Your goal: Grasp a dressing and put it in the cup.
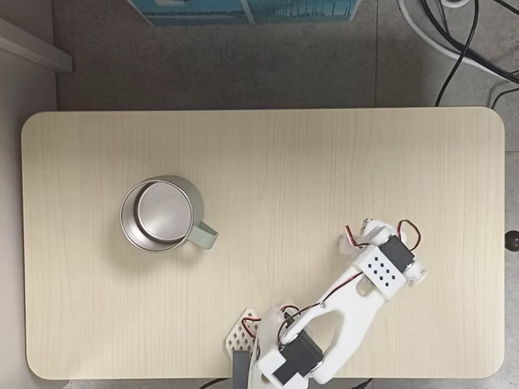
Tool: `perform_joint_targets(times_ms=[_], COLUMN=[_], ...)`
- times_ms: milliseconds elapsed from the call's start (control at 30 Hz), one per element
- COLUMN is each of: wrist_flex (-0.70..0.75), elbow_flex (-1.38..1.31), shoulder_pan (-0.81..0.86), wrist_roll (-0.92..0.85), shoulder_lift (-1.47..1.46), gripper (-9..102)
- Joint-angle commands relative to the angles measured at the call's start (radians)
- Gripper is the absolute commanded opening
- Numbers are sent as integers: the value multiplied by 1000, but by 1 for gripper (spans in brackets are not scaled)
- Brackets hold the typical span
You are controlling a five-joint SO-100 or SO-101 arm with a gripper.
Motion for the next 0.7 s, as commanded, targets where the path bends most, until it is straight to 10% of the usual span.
perform_joint_targets(times_ms=[0,667], wrist_flex=[75,407], elbow_flex=[114,580], shoulder_pan=[-20,-135], wrist_roll=[26,167], shoulder_lift=[-71,-229], gripper=[0,0])
